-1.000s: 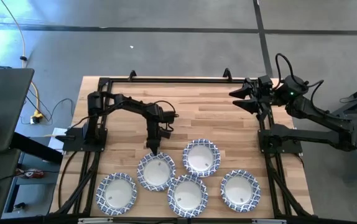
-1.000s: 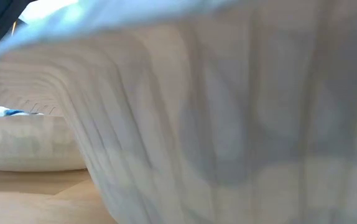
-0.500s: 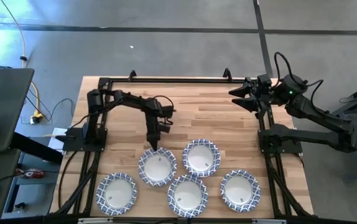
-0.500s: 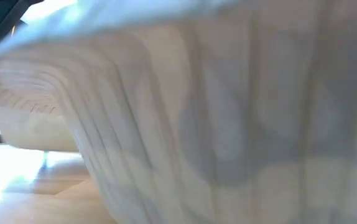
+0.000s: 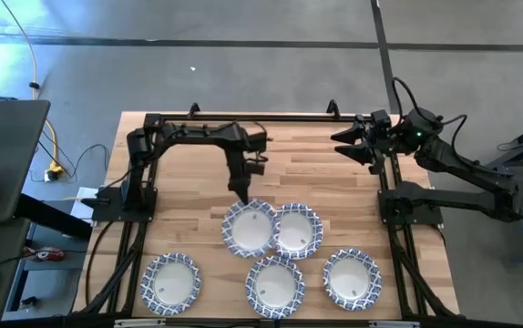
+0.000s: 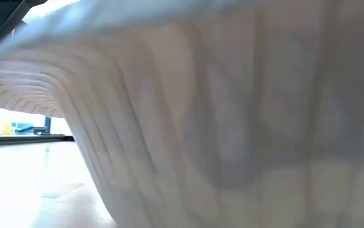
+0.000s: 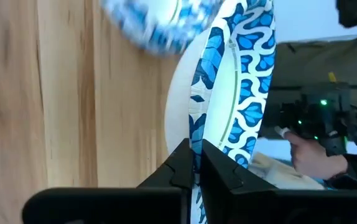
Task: Nest bowls inside each other
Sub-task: Stack the white patterned bowl on top of the other white patterned bowls
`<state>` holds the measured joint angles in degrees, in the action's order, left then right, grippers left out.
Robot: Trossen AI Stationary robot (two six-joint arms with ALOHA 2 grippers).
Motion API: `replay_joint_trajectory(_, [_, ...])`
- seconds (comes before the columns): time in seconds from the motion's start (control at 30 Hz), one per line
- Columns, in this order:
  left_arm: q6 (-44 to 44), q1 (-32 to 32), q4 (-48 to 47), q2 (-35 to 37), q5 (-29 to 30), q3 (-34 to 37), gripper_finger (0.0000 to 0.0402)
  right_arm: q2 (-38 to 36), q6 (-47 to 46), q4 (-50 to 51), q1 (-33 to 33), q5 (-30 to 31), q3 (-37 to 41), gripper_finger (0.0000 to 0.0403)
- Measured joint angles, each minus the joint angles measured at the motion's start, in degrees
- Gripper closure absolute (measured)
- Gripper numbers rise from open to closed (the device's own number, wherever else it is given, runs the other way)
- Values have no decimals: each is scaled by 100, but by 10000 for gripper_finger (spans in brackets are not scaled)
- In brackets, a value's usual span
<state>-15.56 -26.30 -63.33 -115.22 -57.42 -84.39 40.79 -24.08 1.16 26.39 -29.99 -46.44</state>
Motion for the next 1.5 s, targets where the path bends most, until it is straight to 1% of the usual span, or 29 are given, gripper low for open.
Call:
replay_joint_trajectory(0.13, [383, -10, 213, 0, 231, -532, 393, 3, 65, -159, 61, -47, 0, 197])
replay_joint_trajectory(0.3, [1229, -97, 793, 0, 425, -855, 393, 1, 18, -537, 258, -327, 0, 197])
replay_joint_trajectory(0.37, [1441, -118, 927, 0, 583, -900, 393, -1, -41, -587, 331, -379, 0, 197])
replay_joint_trajectory(0.47, [1799, -76, 1169, 0, 663, -900, 393, -1, -50, -557, 394, -480, 0, 197])
replay_joint_trajectory(0.6, [2312, 76, 1603, 0, 930, -900, 393, -4, -40, -553, 413, -554, 0, 197])
replay_joint_trajectory(0.8, [3060, 288, 2360, 0, 1137, -900, 393, -4, 12, -548, 415, -565, 0, 197])
replay_joint_trajectory(1.1, [3582, 453, 2474, 0, 1953, -900, 393, -4, 13, -524, 413, -628, 0, 197])
replay_joint_trajectory(1.23, [3744, 556, 2479, -16, 2187, -900, 393, -4, 14, -524, 413, -654, 0, 197])
replay_joint_trajectory(1.5, [4051, 859, 2543, -341, 2276, -897, 393, -4, 14, -524, 413, -741, 2, 197])
